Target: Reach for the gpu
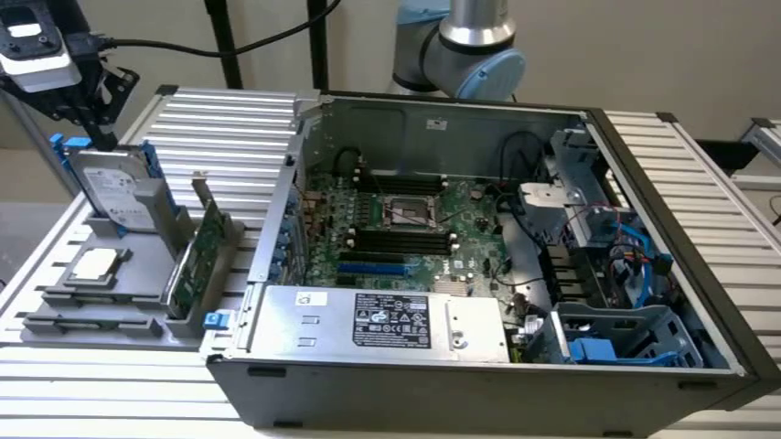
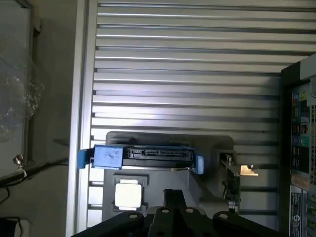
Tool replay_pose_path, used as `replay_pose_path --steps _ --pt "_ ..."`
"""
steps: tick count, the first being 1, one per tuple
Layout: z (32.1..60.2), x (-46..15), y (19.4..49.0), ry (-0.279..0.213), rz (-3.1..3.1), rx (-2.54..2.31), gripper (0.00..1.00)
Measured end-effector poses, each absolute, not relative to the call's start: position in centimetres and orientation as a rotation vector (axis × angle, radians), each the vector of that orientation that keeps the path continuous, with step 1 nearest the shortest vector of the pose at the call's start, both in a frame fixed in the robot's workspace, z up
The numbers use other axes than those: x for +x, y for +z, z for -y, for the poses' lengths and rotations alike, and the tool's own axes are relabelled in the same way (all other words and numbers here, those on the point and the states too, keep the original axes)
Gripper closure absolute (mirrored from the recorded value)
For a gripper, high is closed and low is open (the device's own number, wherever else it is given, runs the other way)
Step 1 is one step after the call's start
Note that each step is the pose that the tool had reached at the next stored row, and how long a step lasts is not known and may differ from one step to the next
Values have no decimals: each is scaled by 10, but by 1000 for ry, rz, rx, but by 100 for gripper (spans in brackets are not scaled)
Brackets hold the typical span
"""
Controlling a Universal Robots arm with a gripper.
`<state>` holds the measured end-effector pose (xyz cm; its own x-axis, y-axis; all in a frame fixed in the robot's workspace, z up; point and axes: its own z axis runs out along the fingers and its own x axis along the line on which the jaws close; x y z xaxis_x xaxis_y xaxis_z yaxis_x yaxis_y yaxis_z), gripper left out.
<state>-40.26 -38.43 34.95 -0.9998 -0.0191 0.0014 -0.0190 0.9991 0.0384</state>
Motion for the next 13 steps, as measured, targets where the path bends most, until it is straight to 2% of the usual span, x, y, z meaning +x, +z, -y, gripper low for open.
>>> replay_pose_path --steps 13 --pt "413 -364 351 -60 3122 29 89"
